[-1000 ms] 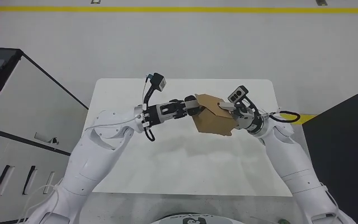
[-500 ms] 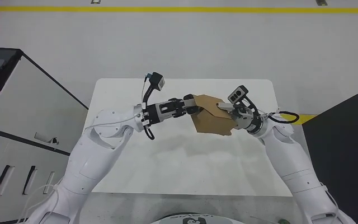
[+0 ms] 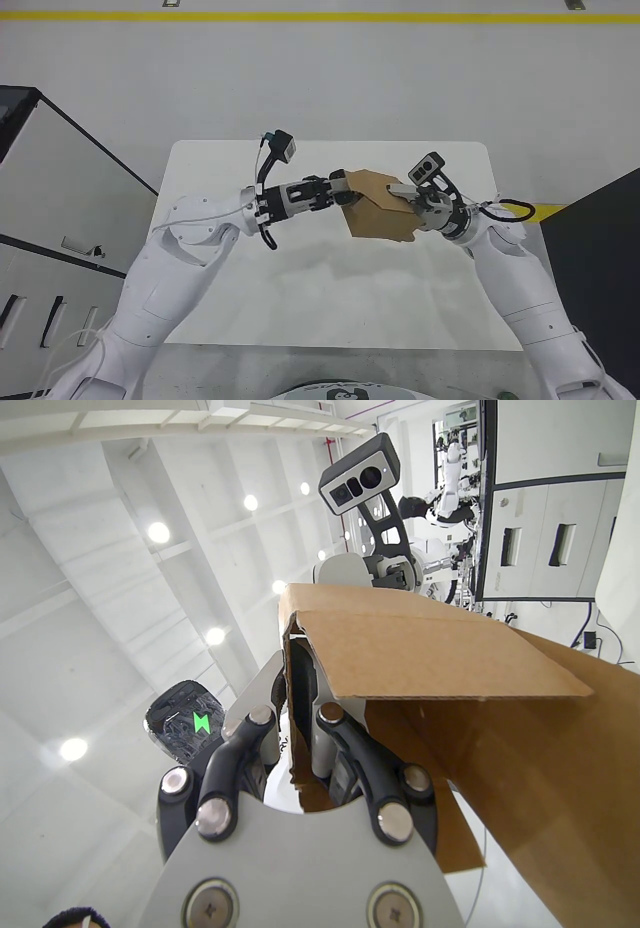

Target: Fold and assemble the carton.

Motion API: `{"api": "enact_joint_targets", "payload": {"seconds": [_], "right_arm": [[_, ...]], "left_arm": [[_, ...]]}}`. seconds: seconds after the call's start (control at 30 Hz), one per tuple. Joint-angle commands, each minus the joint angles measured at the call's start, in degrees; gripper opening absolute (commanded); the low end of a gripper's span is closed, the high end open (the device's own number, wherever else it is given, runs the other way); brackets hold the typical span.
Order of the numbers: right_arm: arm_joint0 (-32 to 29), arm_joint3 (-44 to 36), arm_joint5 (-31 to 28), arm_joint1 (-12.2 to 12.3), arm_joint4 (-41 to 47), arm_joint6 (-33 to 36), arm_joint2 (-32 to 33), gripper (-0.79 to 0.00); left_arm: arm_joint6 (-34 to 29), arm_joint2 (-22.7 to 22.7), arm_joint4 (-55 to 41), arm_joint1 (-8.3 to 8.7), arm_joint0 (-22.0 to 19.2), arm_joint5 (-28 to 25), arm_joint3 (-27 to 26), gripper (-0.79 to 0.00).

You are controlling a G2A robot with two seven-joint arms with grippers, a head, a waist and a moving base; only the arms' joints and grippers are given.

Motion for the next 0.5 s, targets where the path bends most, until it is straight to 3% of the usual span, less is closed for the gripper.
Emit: {"api": "enact_joint_targets", "payload": {"seconds": [0.0,0.27,0.47], "right_arm": [[0.02,-0.03,-0.06,0.00,-0.24,-0.10,0.03,-0.785],[0.13,-0.23,0.00,-0.03,-1.18,0.59,-0.18,-0.785],[0.32,0.02,-0.34,0.02,-1.98,-1.02,0.54,-0.785]], "left_arm": [[-0.13,-0.13,0.01,0.02,0.13,0.04,-0.13,-0.785],[-0.38,0.85,0.47,-0.09,-0.04,2.18,0.27,-0.785],[0.65,-1.29,-0.35,0.13,0.28,3.41,0.36,-0.785]]}}
